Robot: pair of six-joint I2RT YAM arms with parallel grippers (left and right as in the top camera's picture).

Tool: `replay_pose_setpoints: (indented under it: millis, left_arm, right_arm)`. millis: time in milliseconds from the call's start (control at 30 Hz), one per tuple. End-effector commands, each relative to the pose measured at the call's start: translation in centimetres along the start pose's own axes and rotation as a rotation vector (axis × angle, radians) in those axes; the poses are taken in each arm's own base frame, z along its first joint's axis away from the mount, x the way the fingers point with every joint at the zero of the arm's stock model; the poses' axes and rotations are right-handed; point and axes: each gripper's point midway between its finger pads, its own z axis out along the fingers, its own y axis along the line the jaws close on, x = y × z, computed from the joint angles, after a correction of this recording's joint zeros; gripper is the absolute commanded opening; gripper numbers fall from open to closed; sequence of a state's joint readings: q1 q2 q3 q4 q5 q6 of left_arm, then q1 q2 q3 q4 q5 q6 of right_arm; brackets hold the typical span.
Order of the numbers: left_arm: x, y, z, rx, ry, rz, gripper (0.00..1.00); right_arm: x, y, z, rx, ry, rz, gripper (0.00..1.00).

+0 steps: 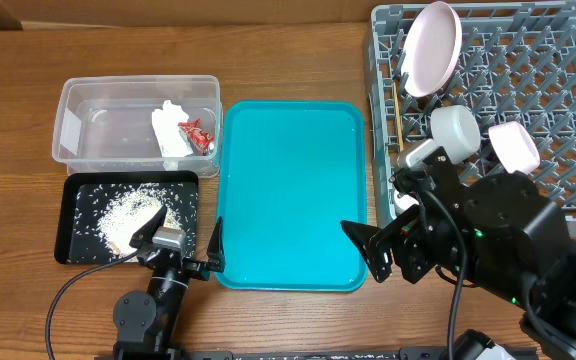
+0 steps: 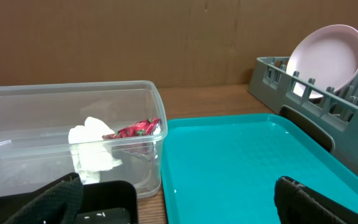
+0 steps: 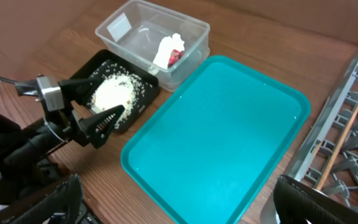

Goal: Sort waste into correct bins and load items into the dishwasher

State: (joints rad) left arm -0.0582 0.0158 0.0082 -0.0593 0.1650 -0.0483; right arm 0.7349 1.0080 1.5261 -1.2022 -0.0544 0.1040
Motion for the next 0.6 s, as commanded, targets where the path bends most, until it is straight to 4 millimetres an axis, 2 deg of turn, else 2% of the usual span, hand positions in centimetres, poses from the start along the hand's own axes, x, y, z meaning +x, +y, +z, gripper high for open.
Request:
replay_pose_setpoints:
  millis: [0,100,267,400,500,567]
  left_arm:
    - [0.0,0.0,0.0,0.005,-0.006,0.016,1.00]
    - [0.0,0.0,0.0,0.005,-0.006,0.016,1.00]
    - [0.0,0.0,0.0,0.005,-0.006,0.016,1.00]
    - [0.0,0.0,0.0,0.005,-0.006,0.017,1.00]
    - [0.0,0.0,0.0,0.005,-0.006,0.016,1.00]
    - [0.0,0.0,0.0,0.005,-0.006,0.016,1.00]
  right_arm:
    - [-0.6,0.0,-1.3,0.006,-0.047,-0.004,1.00]
    - [-0.8,-0.7,-2.5,0.046,-0.091,-0.005,1.00]
    - [-1.5,-3.3,-6.6,0.196,-0.227,-0.010,1.00]
    - [-2.2,-4.4,-9.4,0.257,-0.361,-0.088,1.00]
    - [-1.8,-5.6,-10.0,0.294,-0.443,-0.066,1.00]
    - [-0.9,-6.7,-9.3,0.320,-0.473,-0.043,1.00]
